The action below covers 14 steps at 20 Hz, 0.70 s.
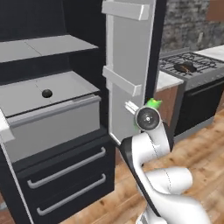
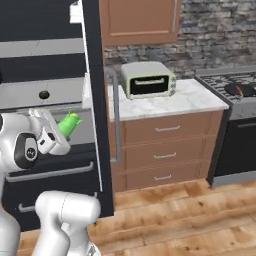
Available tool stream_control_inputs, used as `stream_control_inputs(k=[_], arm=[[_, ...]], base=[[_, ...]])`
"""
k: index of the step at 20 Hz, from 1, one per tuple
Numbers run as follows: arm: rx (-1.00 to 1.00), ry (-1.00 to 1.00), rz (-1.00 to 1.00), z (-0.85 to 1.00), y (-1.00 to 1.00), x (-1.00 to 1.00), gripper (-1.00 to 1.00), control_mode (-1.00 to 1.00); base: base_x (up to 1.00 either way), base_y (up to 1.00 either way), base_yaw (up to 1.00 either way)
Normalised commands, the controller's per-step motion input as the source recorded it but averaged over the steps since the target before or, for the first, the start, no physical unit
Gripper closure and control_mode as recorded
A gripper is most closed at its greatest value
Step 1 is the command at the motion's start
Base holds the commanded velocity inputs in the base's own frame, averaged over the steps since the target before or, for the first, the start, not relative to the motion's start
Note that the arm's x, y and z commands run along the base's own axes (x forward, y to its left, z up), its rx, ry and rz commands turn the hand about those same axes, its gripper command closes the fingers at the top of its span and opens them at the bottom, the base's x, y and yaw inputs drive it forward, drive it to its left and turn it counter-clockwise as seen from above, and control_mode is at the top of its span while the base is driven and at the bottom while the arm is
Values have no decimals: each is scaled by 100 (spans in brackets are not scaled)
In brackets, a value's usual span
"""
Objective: Place the cold items (corn and squash) from the fridge in one tupperware on the dining counter. Place the warm items (kebab skewer and hot dog) in the stove area in another tupperware.
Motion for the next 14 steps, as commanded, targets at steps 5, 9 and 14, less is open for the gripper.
stream_control_inputs(k=[5,9,14], arm=[[0,0,0,0,0,0,100,100],[0,0,0,0,0,0,100,100],[0,0,0,0,0,0,100,100]], base=[[-59,0,-54],[-58,0,-57],[-52,0,-55]])
